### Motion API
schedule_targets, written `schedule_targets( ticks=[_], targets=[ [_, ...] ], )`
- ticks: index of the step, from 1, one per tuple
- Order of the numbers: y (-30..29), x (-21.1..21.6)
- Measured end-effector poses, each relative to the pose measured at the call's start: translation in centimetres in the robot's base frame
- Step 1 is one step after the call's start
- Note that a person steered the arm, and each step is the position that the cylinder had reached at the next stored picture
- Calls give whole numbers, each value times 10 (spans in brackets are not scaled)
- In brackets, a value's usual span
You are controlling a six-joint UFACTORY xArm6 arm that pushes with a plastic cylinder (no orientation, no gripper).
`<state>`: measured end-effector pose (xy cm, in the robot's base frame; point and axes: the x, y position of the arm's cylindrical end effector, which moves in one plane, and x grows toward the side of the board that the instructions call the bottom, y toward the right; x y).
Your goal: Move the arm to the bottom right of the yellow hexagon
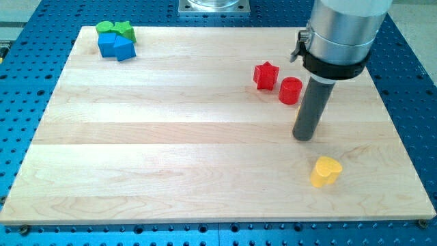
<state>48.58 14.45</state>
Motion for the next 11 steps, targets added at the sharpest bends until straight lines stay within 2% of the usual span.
schedule_targets(
  ticks=[2, 3, 4, 6, 8, 9, 11],
  targets=[
    [0, 15],
    [-9, 35],
    [-51, 60],
    [-48, 116],
    [33, 117],
    [55, 99],
    [48, 38]
  ],
)
